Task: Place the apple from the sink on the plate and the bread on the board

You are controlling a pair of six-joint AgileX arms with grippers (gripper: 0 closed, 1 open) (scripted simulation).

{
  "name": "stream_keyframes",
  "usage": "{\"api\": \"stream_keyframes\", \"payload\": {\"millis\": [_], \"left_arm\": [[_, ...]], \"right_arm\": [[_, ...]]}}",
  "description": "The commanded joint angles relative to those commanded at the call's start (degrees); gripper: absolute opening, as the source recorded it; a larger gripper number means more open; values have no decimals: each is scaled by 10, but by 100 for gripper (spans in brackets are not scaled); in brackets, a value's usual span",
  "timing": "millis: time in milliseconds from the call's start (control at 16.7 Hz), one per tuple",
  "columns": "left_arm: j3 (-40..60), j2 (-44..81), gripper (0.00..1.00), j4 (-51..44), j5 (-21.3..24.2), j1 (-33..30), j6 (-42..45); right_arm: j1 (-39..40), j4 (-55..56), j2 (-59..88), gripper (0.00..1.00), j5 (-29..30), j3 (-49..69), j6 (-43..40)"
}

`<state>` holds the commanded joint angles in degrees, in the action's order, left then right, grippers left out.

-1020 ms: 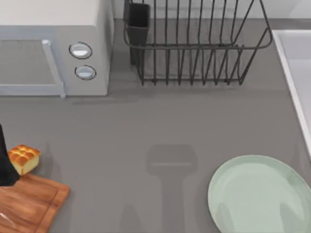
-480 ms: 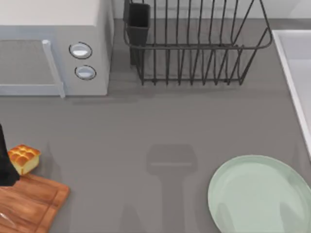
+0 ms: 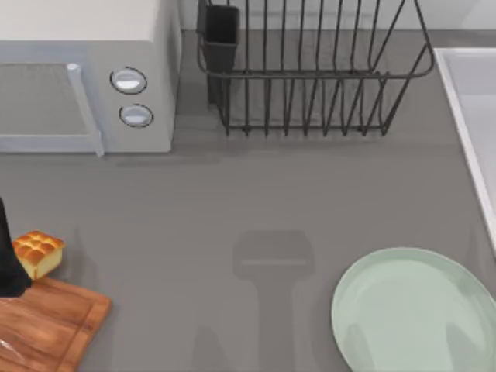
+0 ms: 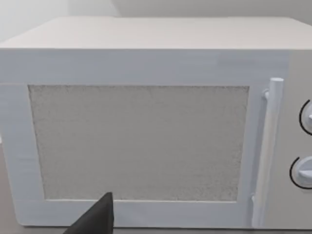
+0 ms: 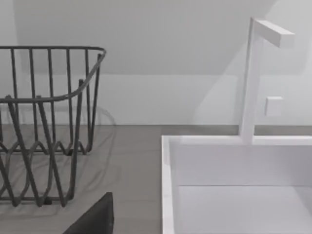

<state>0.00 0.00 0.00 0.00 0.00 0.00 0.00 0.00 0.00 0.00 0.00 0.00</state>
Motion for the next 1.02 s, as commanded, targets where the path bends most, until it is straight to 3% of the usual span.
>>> {"api": "stream_keyframes", "payload": {"millis": [420, 1020], "left_arm": [[0, 0, 100, 0, 0, 0, 0], [0, 0, 100, 0, 0, 0, 0]], "right_arm": [[-22, -56, 120, 100, -1, 102, -12], [-111, -311, 622, 100, -4, 500, -81]]}}
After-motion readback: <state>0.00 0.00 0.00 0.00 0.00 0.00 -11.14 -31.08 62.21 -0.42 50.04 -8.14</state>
